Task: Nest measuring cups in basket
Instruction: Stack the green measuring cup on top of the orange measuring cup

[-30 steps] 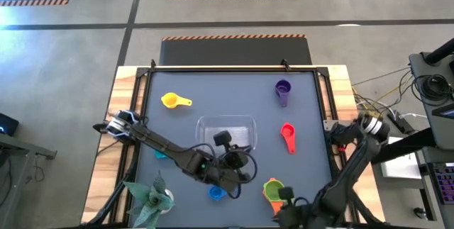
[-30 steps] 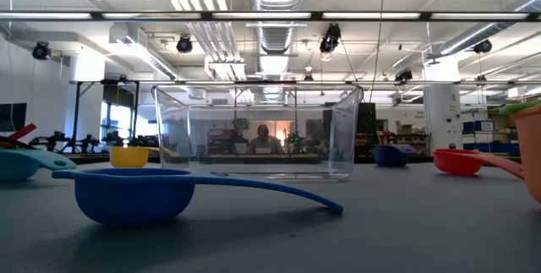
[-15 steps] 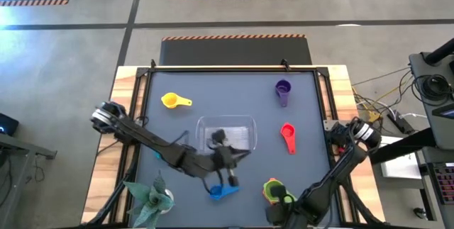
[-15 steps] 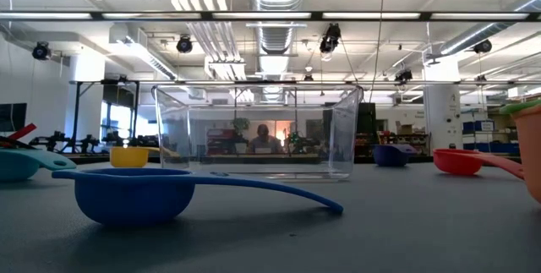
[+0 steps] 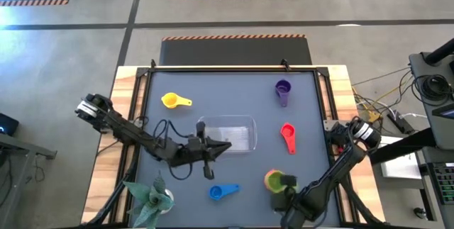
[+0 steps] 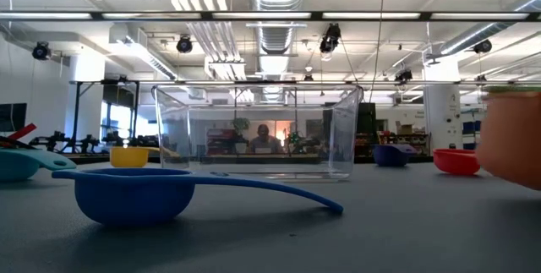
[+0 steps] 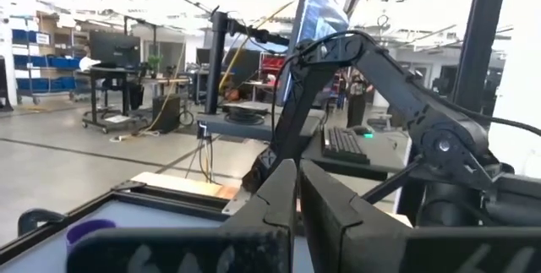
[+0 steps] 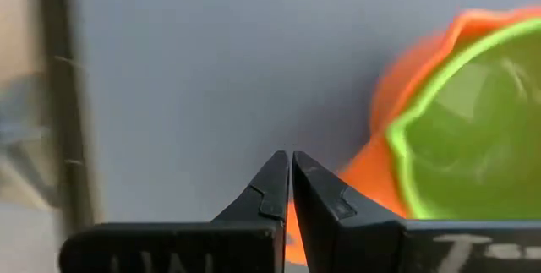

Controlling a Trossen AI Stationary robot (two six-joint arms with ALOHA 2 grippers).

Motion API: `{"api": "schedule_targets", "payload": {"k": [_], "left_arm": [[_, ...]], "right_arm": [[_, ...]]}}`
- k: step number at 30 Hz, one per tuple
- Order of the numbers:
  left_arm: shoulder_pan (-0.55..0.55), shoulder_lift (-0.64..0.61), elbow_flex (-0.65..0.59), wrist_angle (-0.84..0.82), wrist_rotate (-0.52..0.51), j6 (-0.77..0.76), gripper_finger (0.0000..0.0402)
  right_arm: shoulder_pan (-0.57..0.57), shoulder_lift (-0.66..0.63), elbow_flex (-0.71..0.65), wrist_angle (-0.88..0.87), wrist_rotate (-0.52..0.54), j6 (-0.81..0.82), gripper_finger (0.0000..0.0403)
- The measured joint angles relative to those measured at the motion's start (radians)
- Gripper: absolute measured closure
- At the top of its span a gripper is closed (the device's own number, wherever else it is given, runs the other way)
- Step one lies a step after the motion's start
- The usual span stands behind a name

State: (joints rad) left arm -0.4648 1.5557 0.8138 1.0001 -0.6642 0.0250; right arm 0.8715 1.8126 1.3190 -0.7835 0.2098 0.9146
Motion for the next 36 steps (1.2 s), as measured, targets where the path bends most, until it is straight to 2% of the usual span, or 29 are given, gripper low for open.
{"api": "schedule_targets", "payload": {"k": [6, 11, 18, 22, 25, 29, 36], "left_arm": [[0.001, 0.007, 0.011, -0.001, -0.001, 0.001, 0.0402], [0.001, 0.007, 0.023, -0.029, -0.001, 0.004, 0.0402], [0.002, 0.008, 0.023, -0.036, -0.002, 0.004, 0.0402], [0.002, 0.008, 0.023, -0.037, -0.002, 0.004, 0.0402], [0.002, 0.008, 0.023, -0.037, -0.002, 0.004, 0.0402], [0.002, 0.008, 0.023, -0.037, -0.002, 0.004, 0.0402], [0.002, 0.008, 0.023, -0.038, -0.002, 0.004, 0.0401]], "right_arm": [[0.003, -0.006, 0.0, -0.138, 0.0, 0.077, 0.0394], [0.01, -0.031, 0.0, -0.196, 0.001, 0.07, 0.0394], [0.032, -0.145, 0.0, -0.275, 0.115, 0.05, 0.0394], [0.032, -0.232, -0.011, -0.286, 0.134, 0.002, 0.0381], [0.029, -0.278, -0.022, -0.287, 0.136, -0.056, 0.0351], [0.024, -0.308, -0.038, -0.295, 0.163, -0.12, 0.0291], [-0.039, -0.312, -0.086, -0.401, 0.212, -0.071, 0.0173]]}}
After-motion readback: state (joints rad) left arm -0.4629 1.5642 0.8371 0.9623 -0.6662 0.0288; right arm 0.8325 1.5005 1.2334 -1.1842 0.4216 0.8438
